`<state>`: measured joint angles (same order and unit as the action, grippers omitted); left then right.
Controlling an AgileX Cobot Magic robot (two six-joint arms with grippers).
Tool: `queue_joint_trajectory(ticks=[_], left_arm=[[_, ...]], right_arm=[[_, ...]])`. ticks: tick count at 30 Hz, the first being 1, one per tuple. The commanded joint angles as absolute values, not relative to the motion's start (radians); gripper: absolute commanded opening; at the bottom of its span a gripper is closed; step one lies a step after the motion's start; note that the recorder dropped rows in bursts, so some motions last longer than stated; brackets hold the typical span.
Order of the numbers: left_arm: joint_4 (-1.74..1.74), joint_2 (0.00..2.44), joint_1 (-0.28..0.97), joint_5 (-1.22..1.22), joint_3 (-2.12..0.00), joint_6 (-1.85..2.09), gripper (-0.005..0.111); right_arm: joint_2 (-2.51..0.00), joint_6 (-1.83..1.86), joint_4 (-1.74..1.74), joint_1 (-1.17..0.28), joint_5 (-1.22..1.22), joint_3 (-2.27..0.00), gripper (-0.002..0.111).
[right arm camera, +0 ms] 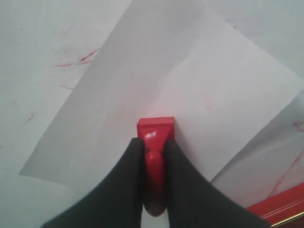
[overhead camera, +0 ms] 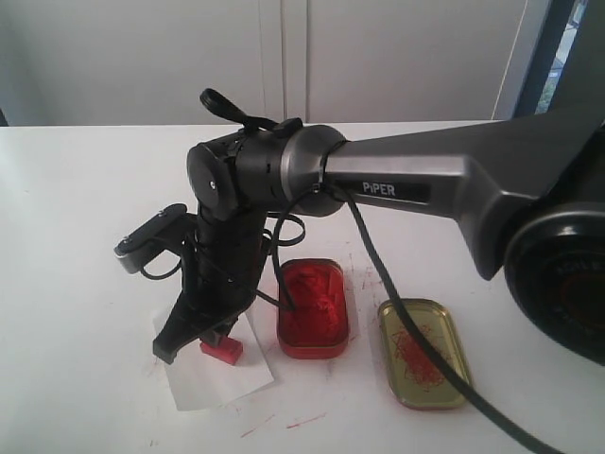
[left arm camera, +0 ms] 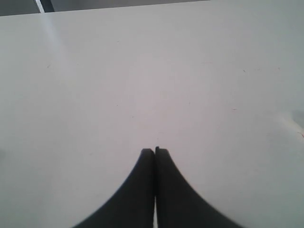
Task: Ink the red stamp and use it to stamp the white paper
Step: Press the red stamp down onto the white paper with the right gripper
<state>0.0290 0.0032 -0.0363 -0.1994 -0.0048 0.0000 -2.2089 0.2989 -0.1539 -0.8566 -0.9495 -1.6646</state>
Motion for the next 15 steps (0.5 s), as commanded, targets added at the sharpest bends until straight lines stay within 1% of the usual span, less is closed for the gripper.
queue_joint_trajectory(ticks=[1,15], left_arm=[[0.03,0.0,-0.037,-0.202,0.0,0.0,0.0],[0.03,0.0,-0.037,-0.202,0.0,0.0,0.0]], right_arm=[[-2.276,0.311,-0.16,-0.856,-0.96,-1.638,0.0],[-2.276,0.311,-0.23,-0.856,-0.964,-1.638,0.0]])
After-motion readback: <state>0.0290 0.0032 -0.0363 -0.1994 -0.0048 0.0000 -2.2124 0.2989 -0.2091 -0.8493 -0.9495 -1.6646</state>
